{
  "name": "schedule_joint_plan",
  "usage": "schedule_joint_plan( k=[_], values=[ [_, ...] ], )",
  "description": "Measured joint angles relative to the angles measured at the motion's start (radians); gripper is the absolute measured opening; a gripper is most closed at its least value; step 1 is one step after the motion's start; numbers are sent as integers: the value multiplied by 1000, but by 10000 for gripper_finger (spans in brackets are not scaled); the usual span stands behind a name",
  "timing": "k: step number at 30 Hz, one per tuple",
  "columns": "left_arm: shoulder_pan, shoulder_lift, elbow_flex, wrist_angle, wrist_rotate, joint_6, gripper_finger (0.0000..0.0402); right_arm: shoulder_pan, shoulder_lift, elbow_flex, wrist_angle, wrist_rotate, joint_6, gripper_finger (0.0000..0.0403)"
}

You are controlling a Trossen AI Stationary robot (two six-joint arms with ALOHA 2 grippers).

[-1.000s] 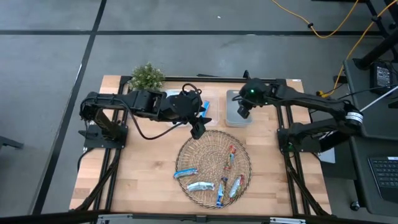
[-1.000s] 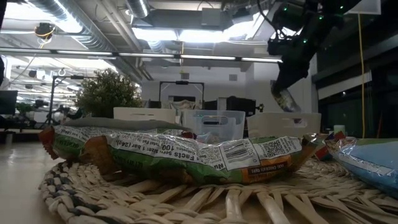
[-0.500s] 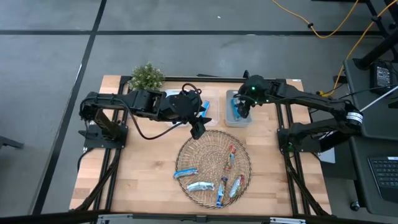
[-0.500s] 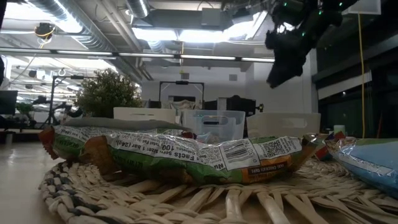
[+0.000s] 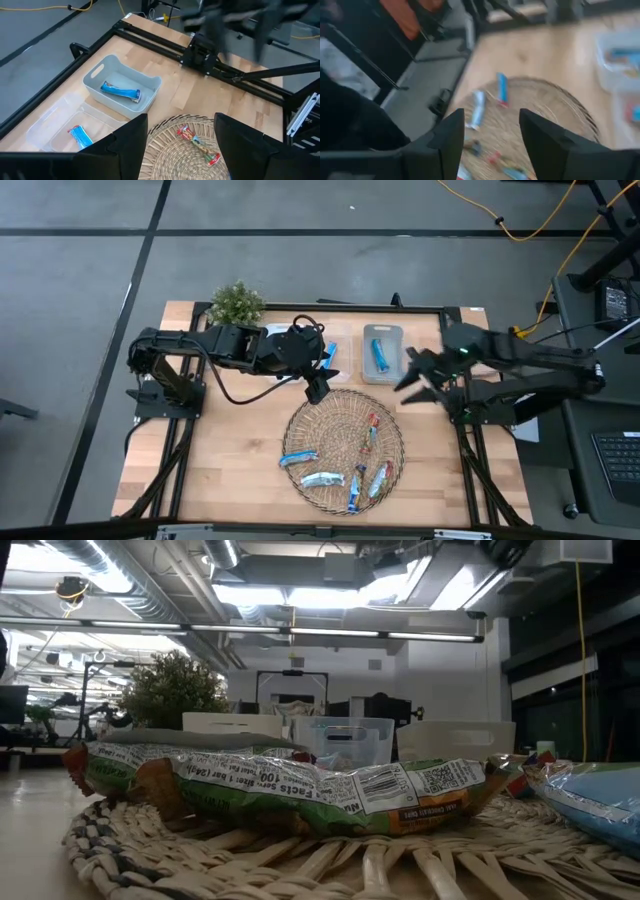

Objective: Pick and place Granola Bars by type
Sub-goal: Put the red granola bar into the transparent bin

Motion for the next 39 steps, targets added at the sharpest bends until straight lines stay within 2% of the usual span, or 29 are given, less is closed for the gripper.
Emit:
schedule_joint_plan(
  k=[5, 10, 18, 29, 32, 39],
  values=[
    [0, 0, 0, 0, 1, 8, 219, 145, -91, 0, 18, 148, 43, 171],
    [0, 0, 0, 0, 4, 7, 219, 250, -65, 0, 15, 194, -33, 159],
    [0, 0, 0, 0, 27, 2, 219, 345, 130, 0, -24, 199, -209, 159],
    [0, -1, 0, 0, 28, -1, 219, 357, 379, 0, -82, 202, -399, 160],
    [0, -1, 0, 0, 28, -1, 219, 356, 442, 0, -79, 240, -442, 175],
    [0, -1, 0, 0, 28, -1, 219, 356, 615, 0, -42, 472, -478, 252]
  ],
)
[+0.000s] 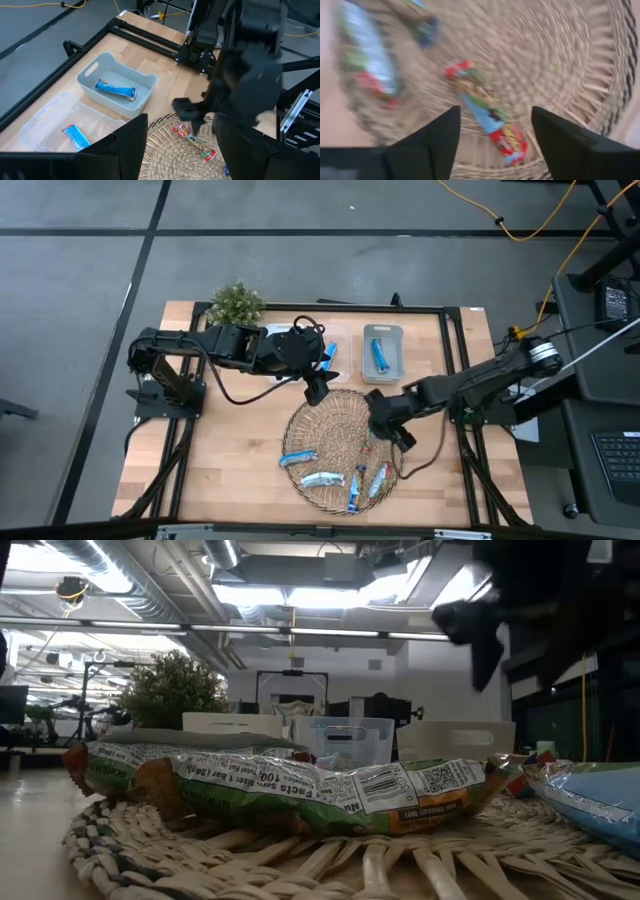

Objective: Pick and place Granola Bars by type
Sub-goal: Put the red granola bar into the transparent bin

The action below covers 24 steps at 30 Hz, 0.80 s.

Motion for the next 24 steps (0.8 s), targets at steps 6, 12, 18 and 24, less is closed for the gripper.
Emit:
schedule_joint_plan(
  k=[6, 12, 18, 24],
  values=[
    [0, 0, 0, 0, 0, -1, 219, 1, 120, 0, 16, 13, -14, 276],
    [-3, 0, 0, 0, 0, -5, 219, -3, 199, -1, 73, 13, -25, 266],
    [-12, 0, 0, 2, 0, -10, 219, -9, 236, -1, 77, 13, -17, 232],
    [-15, 0, 0, 3, -1, -10, 219, -12, 238, -1, 63, 13, -15, 147]
  ],
)
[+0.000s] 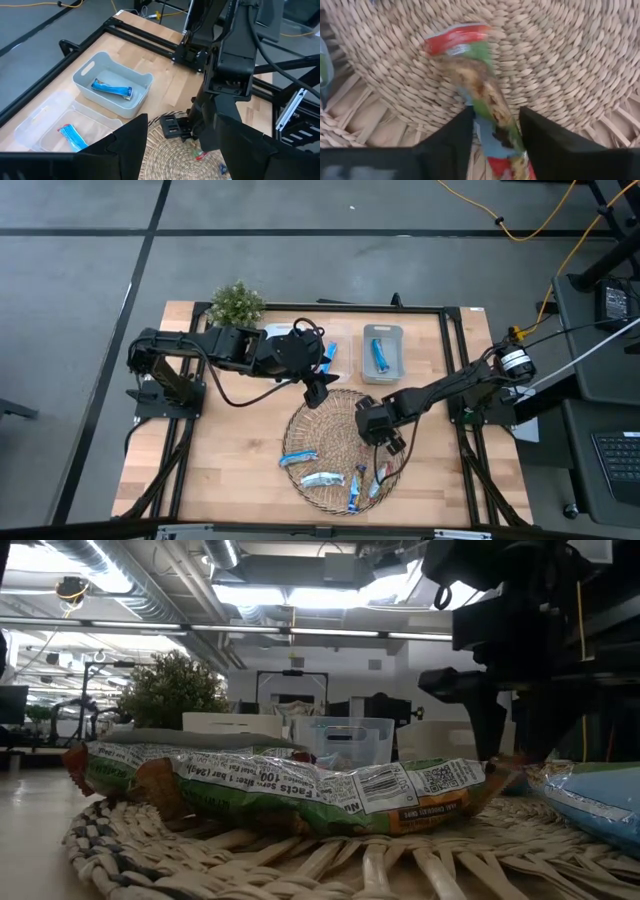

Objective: Pick and place Granola Bars by type
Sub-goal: Put the red granola bar into the transparent bin

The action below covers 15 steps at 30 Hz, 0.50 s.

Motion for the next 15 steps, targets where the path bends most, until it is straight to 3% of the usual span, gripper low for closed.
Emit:
schedule_joint_plan(
  k=[7, 15],
  values=[
    [0, 0, 0, 1, 0, 0, 219, -1, -1, 0, -19, 0, 25, 22],
    [0, 0, 0, 0, 0, 7, 219, -13, -118, 0, -78, 60, 99, 45]
  ],
)
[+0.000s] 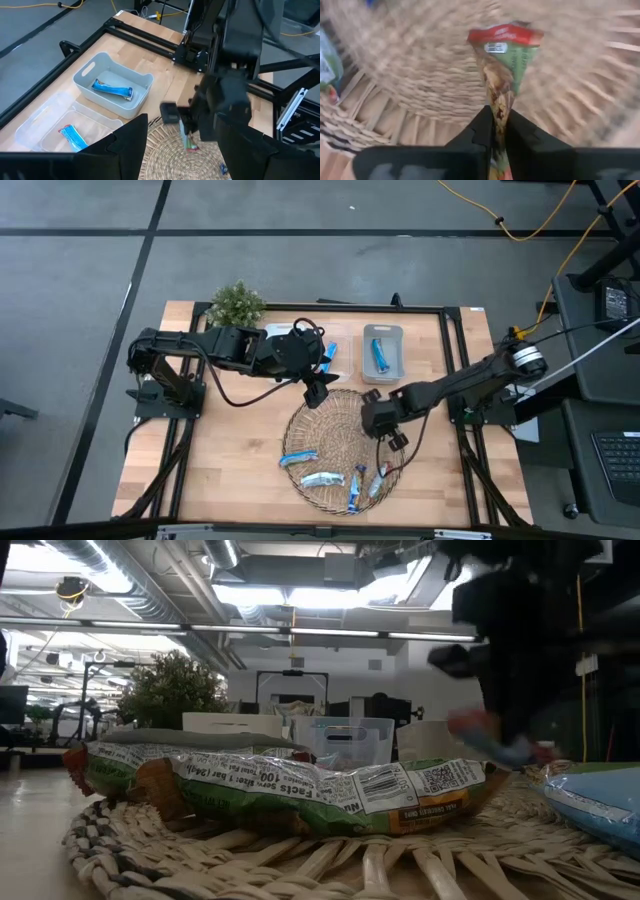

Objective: Pick and place Granola Bars by type
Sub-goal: Put the red granola bar into the transparent bin

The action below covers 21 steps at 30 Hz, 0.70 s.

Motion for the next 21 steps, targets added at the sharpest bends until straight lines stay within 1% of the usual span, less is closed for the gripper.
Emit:
schedule_joint_plan(
  k=[3, 5, 8, 11, 15, 18, 21],
  values=[
    [0, 0, 0, -2, 0, 2, 219, -17, -102, 0, -25, 48, 85, 30],
    [0, 0, 0, -5, 0, 2, 219, -33, -179, 0, -33, 52, 169, 18],
    [0, 0, 0, -5, 0, 2, 219, -51, -310, 0, -29, 30, 285, 17],
    [0, 0, 0, -5, 0, 2, 219, -56, -438, 0, -16, 24, 369, 33],
    [0, 0, 0, -6, 0, 2, 219, -56, -600, 0, 30, 70, 438, 43],
    [0, 0, 0, -6, -5, 2, 219, -64, -691, 0, 78, 97, 473, 31],
    [0, 0, 0, -6, -18, 2, 219, -79, -753, 0, 115, 107, 478, 17]
  ],
)
